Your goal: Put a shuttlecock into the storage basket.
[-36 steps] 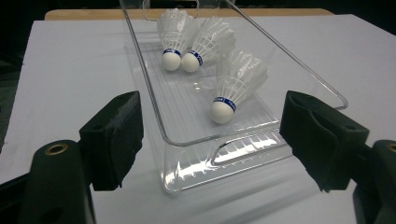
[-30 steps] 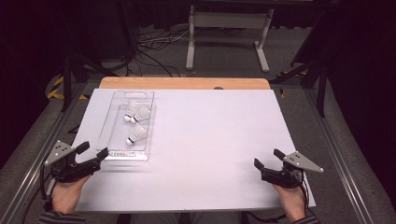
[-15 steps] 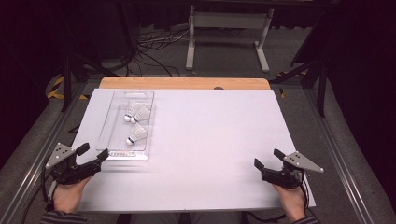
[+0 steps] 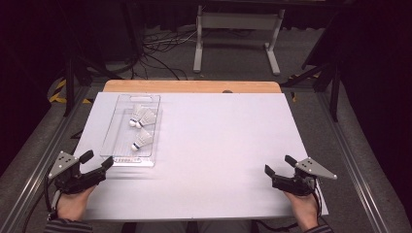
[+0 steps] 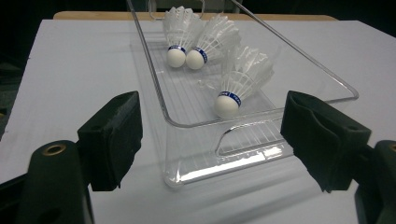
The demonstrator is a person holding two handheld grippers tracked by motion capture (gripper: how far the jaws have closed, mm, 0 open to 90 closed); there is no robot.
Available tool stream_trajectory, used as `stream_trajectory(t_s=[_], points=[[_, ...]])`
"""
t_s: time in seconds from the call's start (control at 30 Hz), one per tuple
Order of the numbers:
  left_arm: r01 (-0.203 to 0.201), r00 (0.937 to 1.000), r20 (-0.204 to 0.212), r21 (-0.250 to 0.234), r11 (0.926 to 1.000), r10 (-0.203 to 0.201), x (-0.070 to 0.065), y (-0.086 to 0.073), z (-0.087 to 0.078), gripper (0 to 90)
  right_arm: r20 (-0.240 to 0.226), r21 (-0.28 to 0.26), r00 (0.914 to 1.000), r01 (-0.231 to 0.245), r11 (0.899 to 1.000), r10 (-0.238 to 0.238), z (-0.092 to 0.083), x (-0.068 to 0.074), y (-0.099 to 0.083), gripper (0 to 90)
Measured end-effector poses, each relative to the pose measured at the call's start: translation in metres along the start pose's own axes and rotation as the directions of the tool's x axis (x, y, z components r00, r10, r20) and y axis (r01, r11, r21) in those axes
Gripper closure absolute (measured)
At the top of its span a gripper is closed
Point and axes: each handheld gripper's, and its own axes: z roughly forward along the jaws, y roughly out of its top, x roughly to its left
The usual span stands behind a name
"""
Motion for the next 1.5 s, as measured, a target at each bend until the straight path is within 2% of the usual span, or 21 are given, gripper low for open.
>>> stream_trajectory(t_s=[0.57,0.77,1.0,1.5], points=[[0.01,0.9997,-0.023,-0.018,0.9998,-0.01,0.003,-0.008,-0.002,20.1,-0.006,0.003,1.0,-0.006,1.0,0.006,-0.001,-0.001,-0.001,11.5],[0.029,0.9996,-0.009,-0.011,0.9995,-0.029,0.005,-0.011,-0.002,19.9,-0.011,0.0,0.9999,-0.009,1.0,0.009,-0.001,-0.003,-0.002,11.4],[0.018,0.9998,-0.01,-0.004,0.9998,-0.018,0.005,-0.013,0.0,19.8,-0.017,-0.008,0.9994,-0.031,1.0,0.03,-0.002,-0.004,-0.002,11.3],[0.016,0.9999,-0.005,-0.007,0.9998,-0.016,0.004,-0.012,0.0,19.8,-0.023,-0.012,0.9991,-0.034,0.999,0.034,-0.001,-0.005,-0.002,11.2]])
